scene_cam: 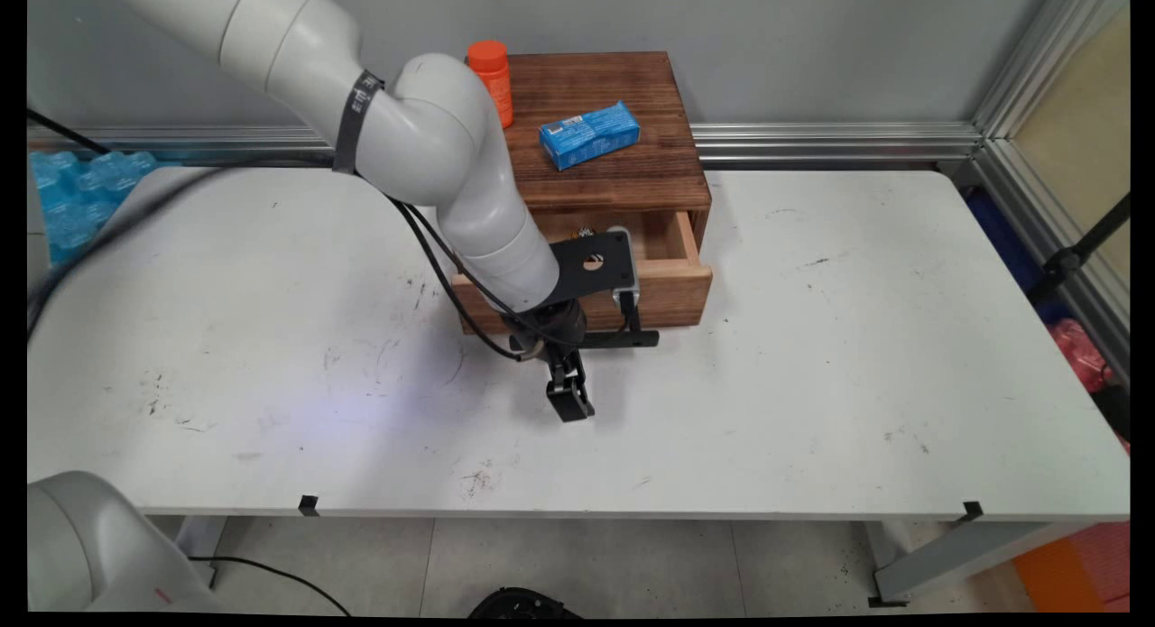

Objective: Open the drawer

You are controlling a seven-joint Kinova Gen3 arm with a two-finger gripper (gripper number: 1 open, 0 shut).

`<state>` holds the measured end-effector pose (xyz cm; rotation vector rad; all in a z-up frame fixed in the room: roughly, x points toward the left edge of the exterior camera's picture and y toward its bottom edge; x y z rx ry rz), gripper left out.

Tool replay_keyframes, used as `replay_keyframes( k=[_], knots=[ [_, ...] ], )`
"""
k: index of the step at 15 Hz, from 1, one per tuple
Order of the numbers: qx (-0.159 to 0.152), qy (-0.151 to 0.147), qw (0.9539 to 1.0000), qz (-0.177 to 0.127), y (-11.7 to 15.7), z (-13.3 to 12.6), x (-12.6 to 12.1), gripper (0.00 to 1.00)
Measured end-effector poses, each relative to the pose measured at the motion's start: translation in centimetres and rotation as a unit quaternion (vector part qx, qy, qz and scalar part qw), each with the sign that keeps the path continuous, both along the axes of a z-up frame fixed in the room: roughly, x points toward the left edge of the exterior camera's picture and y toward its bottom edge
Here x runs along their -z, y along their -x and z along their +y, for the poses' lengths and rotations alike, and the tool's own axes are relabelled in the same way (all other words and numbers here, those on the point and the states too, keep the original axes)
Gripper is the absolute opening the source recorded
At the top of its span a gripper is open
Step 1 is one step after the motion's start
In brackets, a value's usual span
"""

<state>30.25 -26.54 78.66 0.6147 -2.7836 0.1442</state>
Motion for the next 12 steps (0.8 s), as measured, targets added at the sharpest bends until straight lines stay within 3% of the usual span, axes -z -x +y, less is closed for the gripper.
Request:
replay_keyframes(
  k=[12],
  knots=[
    [0.006, -0.005, 1.0000, 0.005, 1.5, 4.3, -0.4, 1.00]
  ],
)
